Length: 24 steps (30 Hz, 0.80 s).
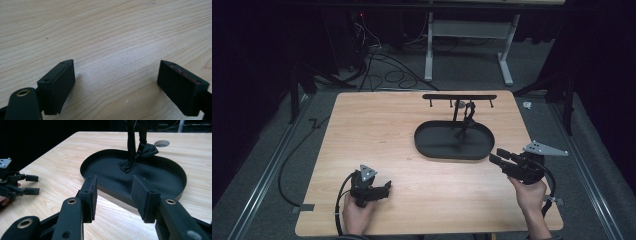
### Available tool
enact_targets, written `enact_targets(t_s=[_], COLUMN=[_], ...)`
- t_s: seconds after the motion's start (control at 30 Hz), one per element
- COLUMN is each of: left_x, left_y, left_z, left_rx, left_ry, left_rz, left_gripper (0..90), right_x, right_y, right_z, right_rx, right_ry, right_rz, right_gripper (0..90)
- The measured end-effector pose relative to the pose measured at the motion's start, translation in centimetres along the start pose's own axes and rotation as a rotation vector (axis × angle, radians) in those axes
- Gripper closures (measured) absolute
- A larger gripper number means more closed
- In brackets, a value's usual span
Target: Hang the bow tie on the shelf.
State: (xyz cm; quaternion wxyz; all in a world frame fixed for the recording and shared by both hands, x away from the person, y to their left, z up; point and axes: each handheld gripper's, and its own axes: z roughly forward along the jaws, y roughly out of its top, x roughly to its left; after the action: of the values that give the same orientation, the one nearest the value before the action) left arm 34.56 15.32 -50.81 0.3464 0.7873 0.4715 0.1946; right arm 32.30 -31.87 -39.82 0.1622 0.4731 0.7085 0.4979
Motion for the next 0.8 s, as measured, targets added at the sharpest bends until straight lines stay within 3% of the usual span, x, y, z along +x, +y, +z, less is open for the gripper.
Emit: enact_targets(t_s=[0.8], left_x=[0.0], left_y=[0.0], left_z=[0.0], left_rx=[0.0], left_ry=[0.0], left_rz=[0.0], left_gripper=[15.2], right_x=[0.8], right_y=[-1.9], right_z=[1.3], right_rx=[0.035], right_ry=[0.033], right_rz=[0.023], right_gripper=[57.6])
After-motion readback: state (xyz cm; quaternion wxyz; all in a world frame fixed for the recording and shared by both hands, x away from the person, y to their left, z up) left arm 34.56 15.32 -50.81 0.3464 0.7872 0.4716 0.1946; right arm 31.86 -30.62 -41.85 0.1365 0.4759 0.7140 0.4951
